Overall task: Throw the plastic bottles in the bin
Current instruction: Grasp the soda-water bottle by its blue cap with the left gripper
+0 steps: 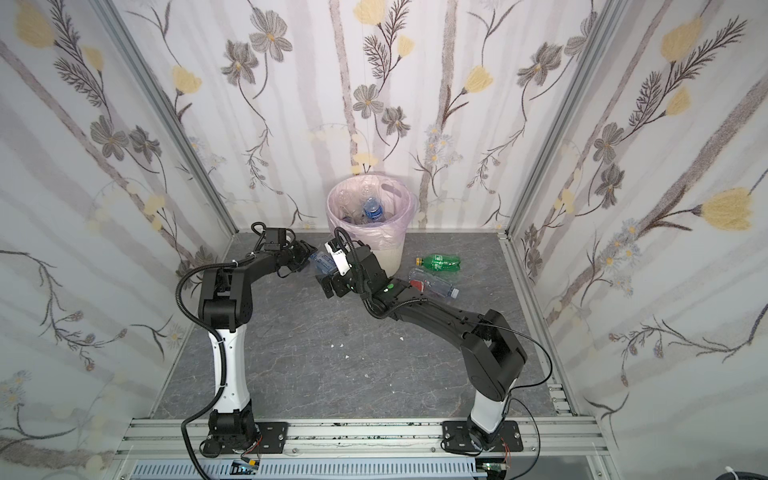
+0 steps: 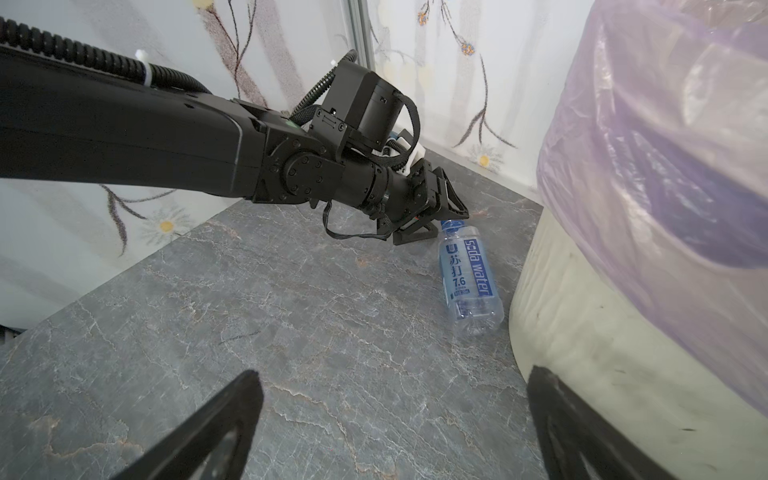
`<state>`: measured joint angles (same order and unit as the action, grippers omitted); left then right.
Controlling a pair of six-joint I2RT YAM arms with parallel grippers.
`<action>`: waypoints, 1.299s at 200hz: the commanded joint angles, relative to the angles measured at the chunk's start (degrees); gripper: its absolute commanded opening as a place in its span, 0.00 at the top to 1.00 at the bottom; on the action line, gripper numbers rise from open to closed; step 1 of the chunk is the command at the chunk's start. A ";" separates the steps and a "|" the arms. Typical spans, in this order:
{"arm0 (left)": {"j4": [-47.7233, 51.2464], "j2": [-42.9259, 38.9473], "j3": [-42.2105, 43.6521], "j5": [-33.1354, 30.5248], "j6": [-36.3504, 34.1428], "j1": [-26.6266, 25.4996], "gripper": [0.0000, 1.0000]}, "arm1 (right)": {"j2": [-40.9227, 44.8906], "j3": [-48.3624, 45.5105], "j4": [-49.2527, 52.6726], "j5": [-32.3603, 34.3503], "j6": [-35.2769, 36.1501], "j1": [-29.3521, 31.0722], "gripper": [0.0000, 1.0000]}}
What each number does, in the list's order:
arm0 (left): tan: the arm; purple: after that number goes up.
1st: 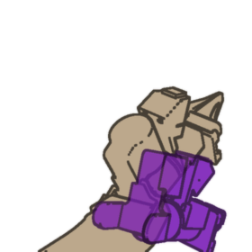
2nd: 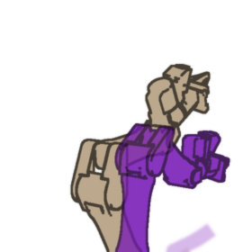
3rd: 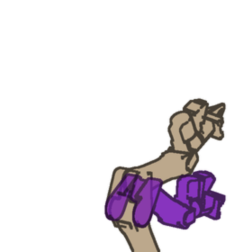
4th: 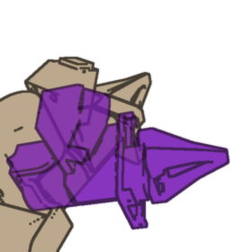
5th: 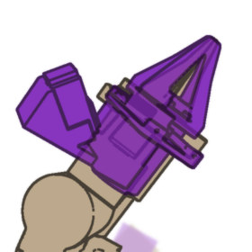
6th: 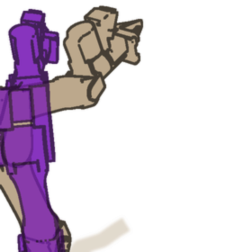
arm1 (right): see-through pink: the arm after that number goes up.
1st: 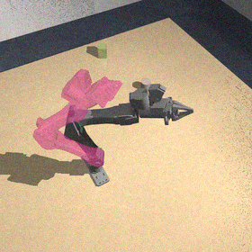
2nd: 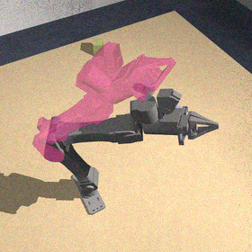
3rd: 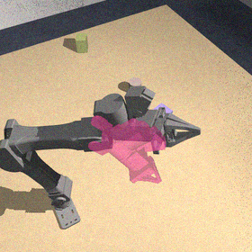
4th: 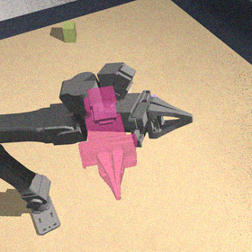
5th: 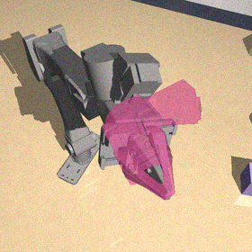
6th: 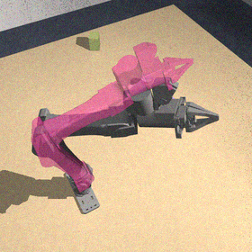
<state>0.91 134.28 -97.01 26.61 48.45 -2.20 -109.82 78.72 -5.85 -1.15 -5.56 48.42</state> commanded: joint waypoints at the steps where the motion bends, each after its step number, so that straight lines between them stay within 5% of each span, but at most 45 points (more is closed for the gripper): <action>1: -0.71 0.55 -0.33 0.34 0.18 -0.48 0.44 | -0.48 0.73 -2.54 -0.21 -0.41 0.07 0.00; 108: -0.69 -0.64 -0.27 -0.24 0.21 -1.22 0.76 | 0.22 -2.06 -2.22 0.35 -1.37 -0.01 0.00; 260: -0.64 -28.00 25.50 6.51 -1.26 -3.54 0.82 | 0.22 -6.03 -3.45 1.06 -2.04 -0.88 0.00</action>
<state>0.91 109.32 -74.24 30.72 46.72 -4.89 -108.86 73.17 -6.22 -1.08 -7.40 47.51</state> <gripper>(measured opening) 0.315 0.996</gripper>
